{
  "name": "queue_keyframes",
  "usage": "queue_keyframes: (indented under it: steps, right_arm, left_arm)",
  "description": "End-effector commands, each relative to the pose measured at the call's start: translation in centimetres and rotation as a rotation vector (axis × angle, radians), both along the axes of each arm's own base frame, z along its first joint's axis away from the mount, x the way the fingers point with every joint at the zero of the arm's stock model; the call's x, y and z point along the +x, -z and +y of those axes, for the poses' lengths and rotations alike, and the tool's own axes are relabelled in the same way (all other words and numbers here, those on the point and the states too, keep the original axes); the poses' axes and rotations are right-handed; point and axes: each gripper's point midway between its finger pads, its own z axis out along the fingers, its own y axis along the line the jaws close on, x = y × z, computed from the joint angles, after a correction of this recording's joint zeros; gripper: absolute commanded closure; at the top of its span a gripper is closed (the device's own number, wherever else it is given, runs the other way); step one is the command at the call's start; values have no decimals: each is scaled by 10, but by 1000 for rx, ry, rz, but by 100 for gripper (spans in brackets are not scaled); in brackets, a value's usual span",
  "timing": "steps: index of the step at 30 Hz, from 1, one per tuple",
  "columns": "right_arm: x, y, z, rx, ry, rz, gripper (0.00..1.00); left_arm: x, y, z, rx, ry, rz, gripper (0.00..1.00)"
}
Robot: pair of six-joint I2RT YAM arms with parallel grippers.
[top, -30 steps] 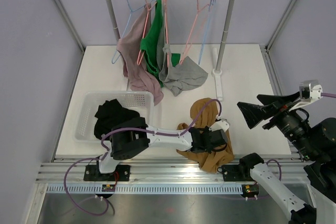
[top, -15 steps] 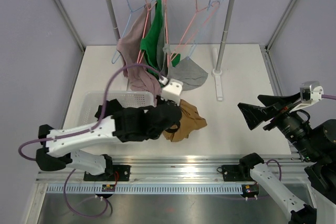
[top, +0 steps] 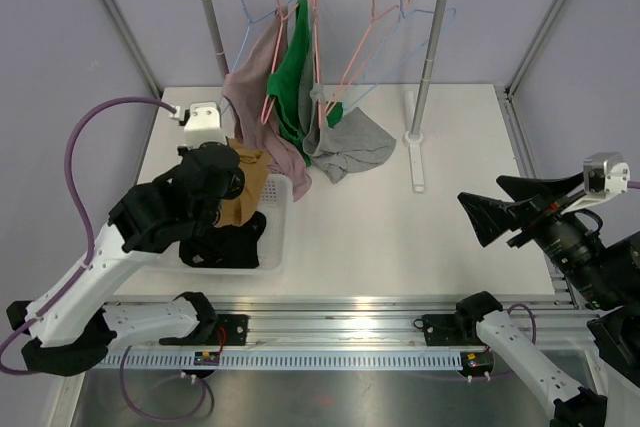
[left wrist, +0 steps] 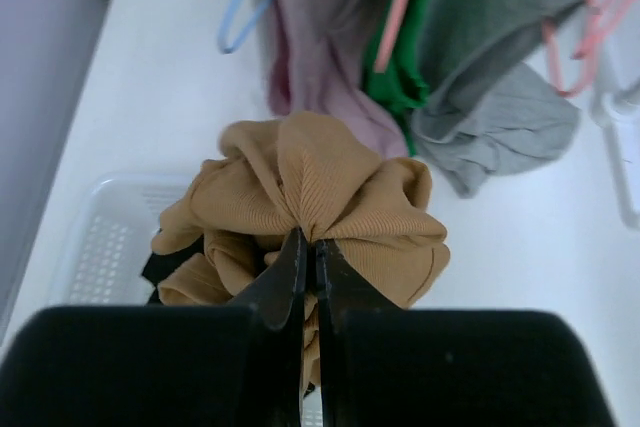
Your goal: Remove the tank top from the hanger
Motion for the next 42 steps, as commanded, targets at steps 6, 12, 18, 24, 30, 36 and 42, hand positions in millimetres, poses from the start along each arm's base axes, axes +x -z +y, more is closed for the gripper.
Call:
queue_keyframes:
  steps: [6,12,18,24,30,36,42]
  right_arm:
    - [33,-20,29,17,-77,0,0]
    - [76,-12,60,34,-140,95,1]
    - [122,-10,122,83,-361,235,1]
    - [195,-14,164,56,-291,242,1]
    - [277,3,188,-44,-105,238,16]
    - [331,25,207,-133,-36,257,38]
    - [351,38,227,-144,-49,259,39]
  left_arm:
    - [16,87,50,54,-140,198,100]
    - [8,109,44,-2,-85,248,7]
    - [-17,61,52,-110,9,83,1]
    - [-44,37,54,-194,157,-124,1]
    - [-57,39,81,-256,67,-239,1]
    - [-52,53,79,-219,51,-179,1]
    - [-45,65,67,-194,86,-114,1]
